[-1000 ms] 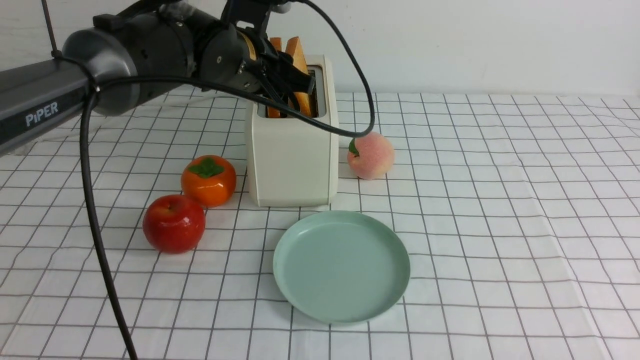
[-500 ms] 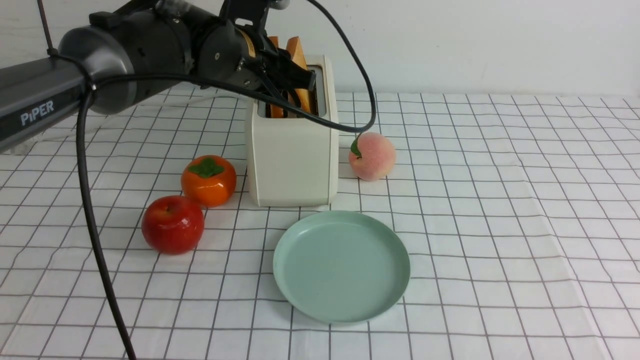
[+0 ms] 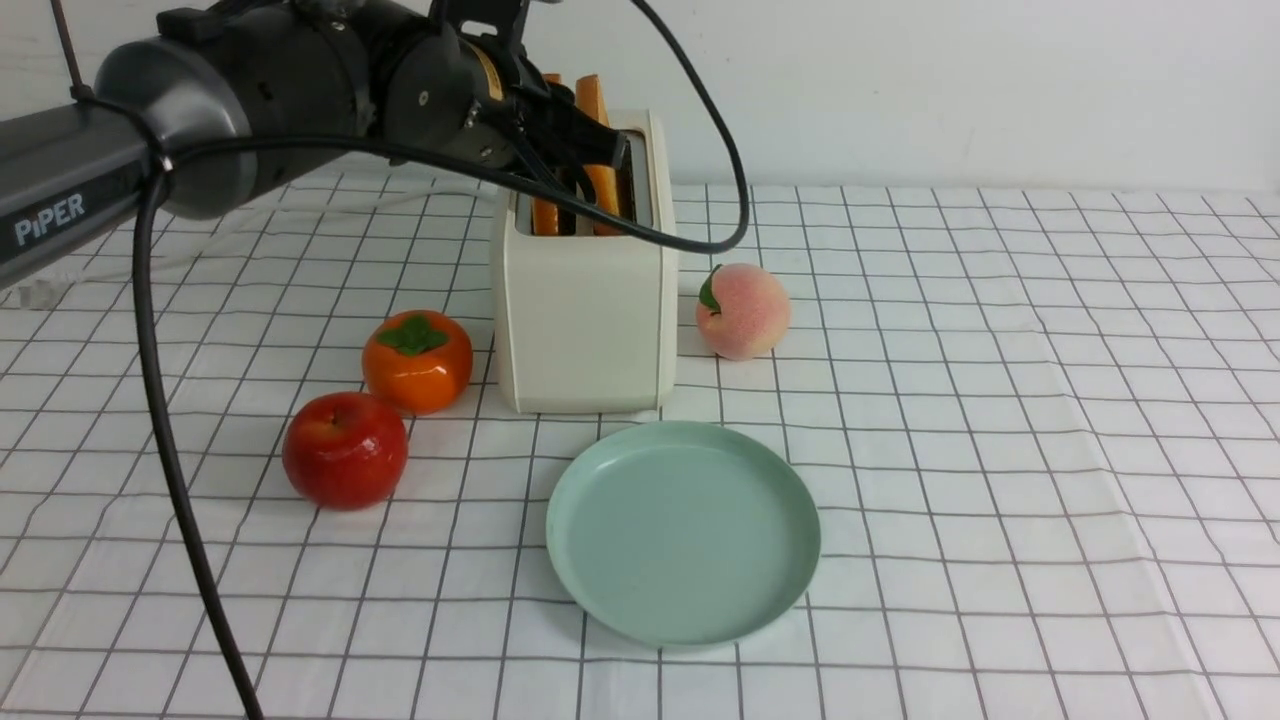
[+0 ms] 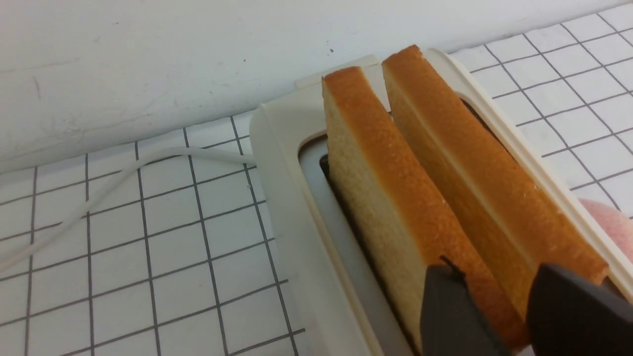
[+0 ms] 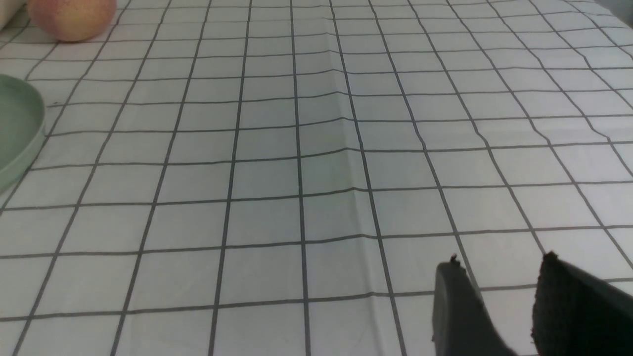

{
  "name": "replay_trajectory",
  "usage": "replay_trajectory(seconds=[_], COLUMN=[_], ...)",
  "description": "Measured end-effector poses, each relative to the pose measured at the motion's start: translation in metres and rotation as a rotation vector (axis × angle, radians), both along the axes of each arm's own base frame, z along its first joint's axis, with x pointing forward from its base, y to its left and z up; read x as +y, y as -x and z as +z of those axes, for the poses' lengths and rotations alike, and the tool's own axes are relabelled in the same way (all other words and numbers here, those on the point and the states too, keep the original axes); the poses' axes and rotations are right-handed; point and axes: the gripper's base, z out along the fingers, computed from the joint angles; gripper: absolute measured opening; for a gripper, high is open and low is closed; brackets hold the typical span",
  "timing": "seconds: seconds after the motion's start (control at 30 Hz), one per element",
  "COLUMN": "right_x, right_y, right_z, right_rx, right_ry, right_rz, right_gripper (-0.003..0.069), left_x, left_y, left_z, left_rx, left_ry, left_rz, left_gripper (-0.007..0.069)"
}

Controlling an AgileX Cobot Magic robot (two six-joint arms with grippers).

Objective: Take toasted bread from bread machine on white checkered table place on plate.
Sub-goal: 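Reach for a toast slice standing in the toaster with the left gripper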

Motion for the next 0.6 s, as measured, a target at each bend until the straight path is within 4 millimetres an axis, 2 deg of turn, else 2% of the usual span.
replay_trajectory(seconds=[0.47,0.6], right_x=[0.000,0.000], right_y=[0.000,0.000], right_z=[0.000,0.000], right_rx=[0.000,0.000], right_ry=[0.000,0.000], right_rz=[0.000,0.000], right_gripper=[0.0240,0.0240], left_x=[-0.006,-0.006], left_y=[-0.011,-0.012], left_z=[-0.016,-0.016], left_rx=[-0.031,-0.034], left_ry=[0.016,0.017], left_rz=[-0.018,-0.019], left_gripper=[0.0225,0.0166])
